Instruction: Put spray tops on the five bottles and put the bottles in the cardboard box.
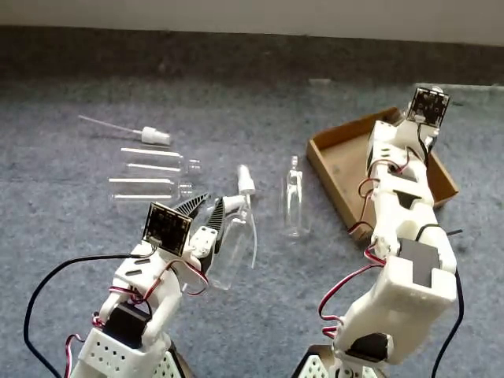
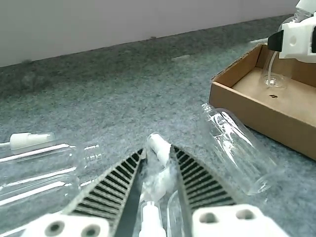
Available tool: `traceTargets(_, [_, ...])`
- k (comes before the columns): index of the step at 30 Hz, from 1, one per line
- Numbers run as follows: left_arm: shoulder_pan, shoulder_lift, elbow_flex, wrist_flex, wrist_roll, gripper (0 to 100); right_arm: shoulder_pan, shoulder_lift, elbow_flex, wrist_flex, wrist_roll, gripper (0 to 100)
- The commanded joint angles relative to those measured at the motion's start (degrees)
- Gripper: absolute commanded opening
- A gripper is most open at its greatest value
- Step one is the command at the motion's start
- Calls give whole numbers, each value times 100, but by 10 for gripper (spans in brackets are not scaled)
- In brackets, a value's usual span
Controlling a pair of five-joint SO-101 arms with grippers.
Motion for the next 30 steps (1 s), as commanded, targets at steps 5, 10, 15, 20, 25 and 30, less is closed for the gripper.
traceTargets(5, [-84, -31, 119, 9, 18, 38, -13, -207, -365, 303, -18, 304])
traceTargets(10, [-84, -31, 119, 9, 18, 38, -66, -426, -497, 708, -35, 368])
traceTargets(15, [-84, -31, 119, 9, 18, 38, -145, -936, -532, 1086, -9, 375])
traceTargets(20, [-84, -31, 119, 9, 18, 38, -163, -1552, -514, 1086, -26, 375])
traceTargets(25, [-84, -31, 119, 9, 18, 38, -171, -2387, -541, 1516, -9, 375])
traceTargets(30, [-84, -31, 119, 9, 18, 38, -180, -3196, -831, 2492, -35, 375])
